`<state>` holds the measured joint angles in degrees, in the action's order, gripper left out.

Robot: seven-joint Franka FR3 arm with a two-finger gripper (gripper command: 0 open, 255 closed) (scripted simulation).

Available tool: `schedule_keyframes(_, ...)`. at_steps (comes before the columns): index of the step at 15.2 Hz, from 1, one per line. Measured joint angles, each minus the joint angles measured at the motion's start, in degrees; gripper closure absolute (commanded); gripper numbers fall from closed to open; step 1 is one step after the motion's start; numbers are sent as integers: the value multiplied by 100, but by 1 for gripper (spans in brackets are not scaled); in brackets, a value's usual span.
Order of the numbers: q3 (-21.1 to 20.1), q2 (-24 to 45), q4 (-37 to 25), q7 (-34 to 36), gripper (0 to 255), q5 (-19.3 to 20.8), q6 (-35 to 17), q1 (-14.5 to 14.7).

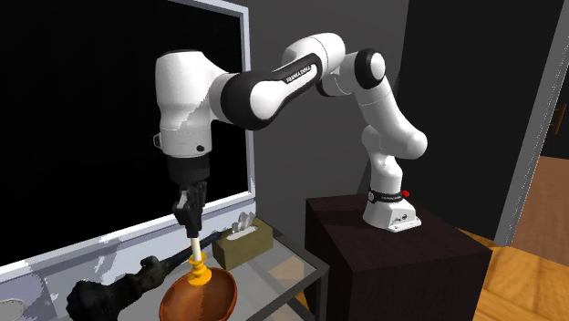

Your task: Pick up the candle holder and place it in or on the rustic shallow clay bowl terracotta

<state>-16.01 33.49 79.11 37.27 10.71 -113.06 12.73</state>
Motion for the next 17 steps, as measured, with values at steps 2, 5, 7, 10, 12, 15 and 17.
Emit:
schedule_keyframes(2,8,22,122,12,255,13,-143,-8)
schedule_keyframes(5,25,101,224,19,255,36,-323,-16)
schedule_keyframes(7,37,153,306,29,255,54,-454,-19)
schedule_keyframes(10,39,167,336,43,255,61,-498,-12)
schedule_keyframes(12,39,168,338,44,255,62,-502,-12)
schedule_keyframes(15,40,169,337,44,0,62,-502,-12)
schedule_keyframes(17,40,169,337,43,0,62,-502,-12)
